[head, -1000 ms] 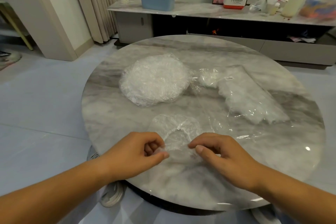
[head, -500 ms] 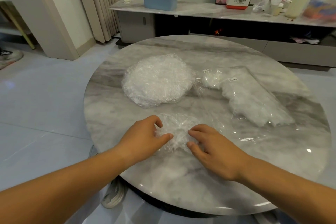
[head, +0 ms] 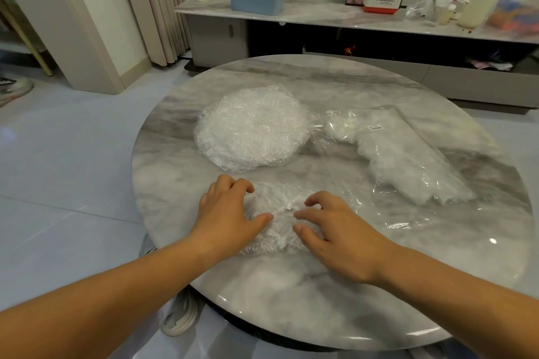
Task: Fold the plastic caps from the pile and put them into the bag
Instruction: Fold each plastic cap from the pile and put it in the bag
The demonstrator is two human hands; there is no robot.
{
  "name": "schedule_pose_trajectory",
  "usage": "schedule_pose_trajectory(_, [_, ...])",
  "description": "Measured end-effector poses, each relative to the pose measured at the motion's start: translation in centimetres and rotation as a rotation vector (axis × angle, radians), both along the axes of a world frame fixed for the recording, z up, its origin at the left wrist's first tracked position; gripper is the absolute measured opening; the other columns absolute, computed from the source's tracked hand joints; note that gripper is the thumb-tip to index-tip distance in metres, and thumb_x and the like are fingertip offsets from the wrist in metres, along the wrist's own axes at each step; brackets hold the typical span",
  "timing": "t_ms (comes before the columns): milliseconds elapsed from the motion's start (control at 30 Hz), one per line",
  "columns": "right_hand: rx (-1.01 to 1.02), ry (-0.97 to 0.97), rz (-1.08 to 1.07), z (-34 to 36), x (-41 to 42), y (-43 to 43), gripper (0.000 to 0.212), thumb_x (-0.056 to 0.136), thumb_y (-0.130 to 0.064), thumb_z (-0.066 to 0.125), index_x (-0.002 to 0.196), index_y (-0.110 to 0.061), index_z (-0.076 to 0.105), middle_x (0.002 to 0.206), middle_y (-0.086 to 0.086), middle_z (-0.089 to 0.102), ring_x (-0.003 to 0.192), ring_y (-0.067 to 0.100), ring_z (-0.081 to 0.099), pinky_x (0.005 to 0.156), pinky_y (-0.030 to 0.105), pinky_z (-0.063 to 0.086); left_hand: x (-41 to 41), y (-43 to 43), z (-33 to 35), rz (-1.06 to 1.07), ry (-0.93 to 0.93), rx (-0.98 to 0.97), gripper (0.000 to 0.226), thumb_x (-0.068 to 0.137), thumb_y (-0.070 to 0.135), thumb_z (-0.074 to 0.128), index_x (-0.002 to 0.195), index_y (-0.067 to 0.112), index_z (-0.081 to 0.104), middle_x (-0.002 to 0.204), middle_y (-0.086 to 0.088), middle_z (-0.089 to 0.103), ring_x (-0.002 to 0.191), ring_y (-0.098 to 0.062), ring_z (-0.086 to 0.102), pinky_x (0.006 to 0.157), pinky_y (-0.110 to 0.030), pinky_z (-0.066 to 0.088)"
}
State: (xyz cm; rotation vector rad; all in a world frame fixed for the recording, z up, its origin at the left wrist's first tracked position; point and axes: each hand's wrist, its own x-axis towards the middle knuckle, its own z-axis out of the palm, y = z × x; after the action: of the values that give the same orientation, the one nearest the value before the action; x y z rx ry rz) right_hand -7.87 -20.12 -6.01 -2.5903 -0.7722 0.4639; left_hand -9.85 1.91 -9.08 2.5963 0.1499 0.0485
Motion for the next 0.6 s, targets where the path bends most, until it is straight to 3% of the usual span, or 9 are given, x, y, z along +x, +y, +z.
schedule_pose_trajectory(33, [0.033, -0.028, -0.026, 0.4, 0.3, 0.2, 0.039, 0.104, -0.048, 0.041, 0.13, -0.029, 0.063, 0.145, -0.004, 0.04, 0.14, 0.014, 0.031, 0.109, 0.024, 0.029, 0.1, 0.0, -0.1, 0.007, 0.019, -0.019, 0.06, 0.082, 0.062, 0.068, 0.129, 0.031, 0.048, 0.122, 0.01, 0.036, 0.121, -0.013, 0.038, 0.109, -0.03, 0.03])
schedule_pose_trajectory(100, [0.095, -0.04, -0.076, 1.0, 1.2, 0.7, 0.038, 0.103, -0.046, 0.044, 0.129, -0.029, 0.065, 0.145, -0.004, 0.043, 0.14, 0.014, 0.028, 0.107, 0.024, 0.025, 0.2, 0.0, -0.2, 0.017, 0.035, -0.039, 0.065, 0.081, 0.062, 0.069, 0.133, 0.029, 0.046, 0.122, 0.01, 0.033, 0.124, -0.014, 0.036, 0.109, -0.03, 0.029])
schedule_pose_trajectory(167, [0.149, 0.031, -0.135, 1.3, 2.4, 1.3, 0.032, 0.103, -0.043, 0.047, 0.119, -0.029, 0.071, 0.145, -0.004, 0.045, 0.141, 0.013, 0.026, 0.105, 0.025, 0.022, 0.3, 0.0, -0.2, 0.03, 0.043, -0.052, 0.07, 0.081, 0.061, 0.069, 0.136, 0.029, 0.042, 0.123, 0.011, 0.031, 0.127, -0.015, 0.035, 0.109, -0.03, 0.027])
schedule_pose_trajectory(233, [0.211, 0.122, -0.205, 1.0, 3.5, 1.9, 0.035, 0.103, -0.041, 0.049, 0.102, -0.018, 0.076, 0.138, -0.002, 0.052, 0.139, 0.013, 0.035, 0.101, 0.025, 0.028, 0.4, -0.1, -0.3, 0.041, 0.057, -0.06, 0.073, 0.081, 0.062, 0.069, 0.139, 0.029, 0.039, 0.126, 0.01, 0.031, 0.129, -0.015, 0.033, 0.11, -0.029, 0.025])
schedule_pose_trajectory(300, [0.288, 0.202, -0.26, 0.6, 4.4, 2.4, 0.044, 0.104, -0.04, 0.049, 0.097, -0.005, 0.075, 0.119, -0.002, 0.063, 0.118, 0.012, 0.056, 0.086, 0.02, 0.039, 0.4, -0.1, -0.4, 0.045, 0.066, -0.062, 0.076, 0.081, 0.062, 0.068, 0.142, 0.028, 0.037, 0.129, 0.009, 0.031, 0.131, -0.016, 0.032, 0.11, -0.03, 0.024])
schedule_pose_trajectory(333, [0.322, 0.246, -0.29, 0.6, 4.6, 2.7, 0.042, 0.104, -0.039, 0.05, 0.097, -0.007, 0.076, 0.111, -0.007, 0.064, 0.105, 0.008, 0.06, 0.08, 0.017, 0.04, 0.5, 0.0, -0.4, 0.044, 0.067, -0.063, 0.076, 0.082, 0.062, 0.068, 0.143, 0.028, 0.037, 0.13, 0.008, 0.031, 0.131, -0.016, 0.031, 0.111, -0.03, 0.023])
schedule_pose_trajectory(400, [0.374, 0.283, -0.328, 0.5, 4.9, 3.2, 0.037, 0.104, -0.04, 0.051, 0.094, -0.016, 0.076, 0.105, -0.013, 0.065, 0.098, 0.0, 0.059, 0.078, 0.013, 0.039, 0.5, 0.0, -0.5, 0.043, 0.068, -0.071, 0.077, 0.082, 0.061, 0.067, 0.144, 0.028, 0.036, 0.131, 0.009, 0.03, 0.131, -0.015, 0.031, 0.112, -0.03, 0.024])
schedule_pose_trajectory(533, [0.389, 0.295, -0.355, 0.5, 5.2, 3.6, 0.036, 0.102, -0.043, 0.055, 0.086, -0.018, 0.076, 0.1, -0.001, 0.071, 0.088, 0.001, 0.062, 0.071, 0.017, 0.042, 0.4, 0.2, -0.6, 0.048, 0.065, -0.095, 0.078, 0.081, 0.06, 0.069, 0.145, 0.029, 0.037, 0.13, 0.012, 0.029, 0.132, -0.014, 0.031, 0.115, -0.032, 0.025])
schedule_pose_trajectory(600, [0.399, 0.302, -0.36, 0.7, 5.1, 3.7, 0.036, 0.101, -0.042, 0.057, 0.084, -0.018, 0.077, 0.079, -0.003, 0.069, 0.067, 0.0, 0.061, 0.063, 0.016, 0.042, 0.4, 0.3, -0.7, 0.047, 0.066, -0.103, 0.077, 0.081, 0.06, 0.069, 0.144, 0.029, 0.037, 0.13, 0.012, 0.029, 0.133, -0.013, 0.031, 0.115, -0.032, 0.026])
